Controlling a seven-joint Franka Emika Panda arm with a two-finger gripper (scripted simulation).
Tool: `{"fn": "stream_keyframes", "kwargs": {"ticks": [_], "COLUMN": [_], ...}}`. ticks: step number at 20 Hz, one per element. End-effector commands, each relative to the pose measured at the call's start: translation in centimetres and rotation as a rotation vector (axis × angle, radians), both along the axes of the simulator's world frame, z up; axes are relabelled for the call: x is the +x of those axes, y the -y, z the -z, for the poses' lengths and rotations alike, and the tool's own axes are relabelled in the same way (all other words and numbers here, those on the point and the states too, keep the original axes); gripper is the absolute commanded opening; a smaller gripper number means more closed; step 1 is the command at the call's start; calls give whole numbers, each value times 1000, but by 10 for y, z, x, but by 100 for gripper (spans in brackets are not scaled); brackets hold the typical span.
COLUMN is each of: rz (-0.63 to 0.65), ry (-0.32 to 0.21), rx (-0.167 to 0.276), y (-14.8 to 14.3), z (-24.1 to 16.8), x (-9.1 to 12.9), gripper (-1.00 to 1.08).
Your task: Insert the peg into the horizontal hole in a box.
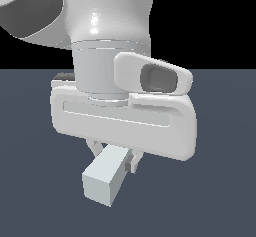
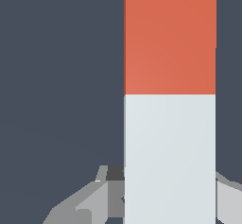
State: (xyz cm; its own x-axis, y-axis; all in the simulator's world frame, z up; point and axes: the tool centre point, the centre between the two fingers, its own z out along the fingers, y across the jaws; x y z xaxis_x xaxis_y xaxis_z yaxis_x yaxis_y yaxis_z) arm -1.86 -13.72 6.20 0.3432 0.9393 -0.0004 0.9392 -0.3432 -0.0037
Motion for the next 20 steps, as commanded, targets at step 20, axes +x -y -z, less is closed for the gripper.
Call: {"fn": "stream_keyframes", "kwargs": {"ticks": [20], "rz": [24], "ry": [4], "rx": [-2], "y": [-192], "z": [-81], "x": [-19], "gripper": [-100]}}
